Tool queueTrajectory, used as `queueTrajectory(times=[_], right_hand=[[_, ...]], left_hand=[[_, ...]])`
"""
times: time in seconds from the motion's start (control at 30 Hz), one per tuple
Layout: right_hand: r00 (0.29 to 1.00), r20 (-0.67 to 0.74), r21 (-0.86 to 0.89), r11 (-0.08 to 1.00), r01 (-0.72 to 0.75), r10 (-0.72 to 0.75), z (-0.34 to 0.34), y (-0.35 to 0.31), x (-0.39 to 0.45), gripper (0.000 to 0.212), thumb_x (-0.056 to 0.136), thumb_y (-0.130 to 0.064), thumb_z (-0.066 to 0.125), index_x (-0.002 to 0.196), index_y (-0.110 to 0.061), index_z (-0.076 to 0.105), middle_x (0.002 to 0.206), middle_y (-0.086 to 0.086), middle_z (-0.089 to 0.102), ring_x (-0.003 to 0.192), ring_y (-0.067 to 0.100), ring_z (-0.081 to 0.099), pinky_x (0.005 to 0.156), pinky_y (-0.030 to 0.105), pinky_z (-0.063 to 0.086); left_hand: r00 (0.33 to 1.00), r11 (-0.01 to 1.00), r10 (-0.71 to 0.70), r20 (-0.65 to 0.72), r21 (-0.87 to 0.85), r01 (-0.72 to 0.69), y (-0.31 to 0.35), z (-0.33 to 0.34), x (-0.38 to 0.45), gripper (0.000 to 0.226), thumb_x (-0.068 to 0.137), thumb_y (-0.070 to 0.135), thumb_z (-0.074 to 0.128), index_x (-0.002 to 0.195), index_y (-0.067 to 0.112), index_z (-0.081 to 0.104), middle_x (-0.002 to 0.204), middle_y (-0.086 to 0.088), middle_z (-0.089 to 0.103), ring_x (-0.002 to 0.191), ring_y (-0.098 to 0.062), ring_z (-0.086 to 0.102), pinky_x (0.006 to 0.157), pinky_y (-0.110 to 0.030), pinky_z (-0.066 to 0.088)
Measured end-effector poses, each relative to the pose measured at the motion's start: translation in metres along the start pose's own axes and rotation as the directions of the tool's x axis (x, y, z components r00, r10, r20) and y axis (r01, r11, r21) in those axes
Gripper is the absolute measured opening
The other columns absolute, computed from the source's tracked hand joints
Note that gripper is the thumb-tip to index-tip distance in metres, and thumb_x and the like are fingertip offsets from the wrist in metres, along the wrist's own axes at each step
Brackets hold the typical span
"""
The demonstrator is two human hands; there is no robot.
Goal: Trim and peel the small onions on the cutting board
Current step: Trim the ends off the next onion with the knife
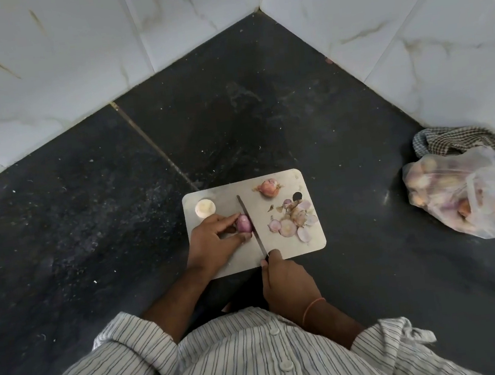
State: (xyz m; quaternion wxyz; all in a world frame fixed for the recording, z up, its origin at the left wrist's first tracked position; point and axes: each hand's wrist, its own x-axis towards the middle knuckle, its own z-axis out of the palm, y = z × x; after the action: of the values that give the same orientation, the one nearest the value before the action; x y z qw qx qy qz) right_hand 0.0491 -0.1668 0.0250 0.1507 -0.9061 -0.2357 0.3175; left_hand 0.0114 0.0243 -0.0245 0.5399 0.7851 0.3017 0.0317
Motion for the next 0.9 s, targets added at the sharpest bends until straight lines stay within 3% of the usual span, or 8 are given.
queueTrajectory(times=[0.23, 0.47, 0.6, 0.7, 0.8, 0.9], right_hand=[[0.996, 0.067, -0.08, 0.995, -0.057, 0.062, 0.015, 0.007, -0.005, 0.02, 0.112, -0.035, 0.033, 0.115, -0.018, 0.042, 0.101, 0.008, 0.074, 0.092, 0.034, 0.074, 0.066, 0.037, 0.045], [0.993, 0.078, -0.046, 0.995, -0.088, 0.091, 0.018, 0.007, -0.01, 0.021, 0.113, -0.037, 0.033, 0.115, -0.018, 0.042, 0.103, 0.007, 0.074, 0.093, 0.032, 0.073, 0.068, 0.037, 0.046], [0.993, 0.058, -0.014, 0.995, -0.1, 0.1, 0.018, 0.007, -0.011, 0.017, 0.112, -0.038, 0.033, 0.109, -0.022, 0.039, 0.1, 0.005, 0.074, 0.091, 0.03, 0.073, 0.068, 0.038, 0.048], [0.994, 0.035, -0.003, 0.995, -0.101, 0.101, 0.019, 0.009, -0.012, 0.014, 0.112, -0.037, 0.034, 0.106, -0.025, 0.037, 0.098, 0.004, 0.075, 0.089, 0.029, 0.074, 0.068, 0.038, 0.05], [0.993, -0.044, 0.008, 0.994, -0.107, 0.108, 0.015, 0.015, -0.008, 0.019, 0.112, -0.039, 0.032, 0.105, -0.023, 0.04, 0.095, 0.004, 0.074, 0.086, 0.032, 0.074, 0.068, 0.041, 0.054], [0.989, -0.098, 0.033, 0.994, -0.108, 0.11, 0.008, 0.024, -0.003, 0.02, 0.112, -0.04, 0.033, 0.102, -0.024, 0.039, 0.09, 0.003, 0.071, 0.083, 0.032, 0.073, 0.064, 0.039, 0.049]], left_hand=[[1.0, 0.999, 0.016, -0.01, -0.046, -0.016, 0.003, -0.002, -0.001, 0.058, 0.08, 0.031, 0.096, 0.134, 0.025, 0.076, 0.114, 0.018, 0.073, 0.106, 0.008, 0.069, 0.093, -0.004, 0.048], [0.998, 0.986, 0.057, -0.023, -0.154, -0.06, 0.005, -0.005, -0.009, 0.045, 0.082, 0.024, 0.094, 0.124, 0.03, 0.08, 0.118, 0.021, 0.076, 0.109, 0.0, 0.073, 0.095, -0.013, 0.054], [0.999, 0.952, 0.04, 0.005, -0.303, -0.037, 0.005, -0.004, -0.013, 0.048, 0.085, 0.017, 0.091, 0.13, 0.023, 0.077, 0.127, 0.011, 0.077, 0.122, -0.01, 0.072, 0.108, -0.031, 0.056], [0.999, 0.89, -0.01, 0.048, -0.455, 0.031, 0.008, -0.006, -0.015, 0.057, 0.084, 0.021, 0.089, 0.138, 0.019, 0.072, 0.131, 0.003, 0.077, 0.126, -0.018, 0.071, 0.108, -0.044, 0.057], [0.997, 0.837, -0.032, 0.064, -0.544, 0.062, 0.014, -0.011, -0.015, 0.058, 0.082, 0.023, 0.084, 0.138, 0.02, 0.069, 0.128, 0.0, 0.079, 0.125, -0.024, 0.072, 0.104, -0.039, 0.06], [0.995, 0.824, -0.016, 0.095, -0.563, 0.067, 0.018, -0.014, -0.014, 0.053, 0.089, 0.015, 0.081, 0.141, 0.018, 0.067, 0.131, 0.0, 0.078, 0.127, -0.021, 0.071, 0.107, -0.037, 0.058]])
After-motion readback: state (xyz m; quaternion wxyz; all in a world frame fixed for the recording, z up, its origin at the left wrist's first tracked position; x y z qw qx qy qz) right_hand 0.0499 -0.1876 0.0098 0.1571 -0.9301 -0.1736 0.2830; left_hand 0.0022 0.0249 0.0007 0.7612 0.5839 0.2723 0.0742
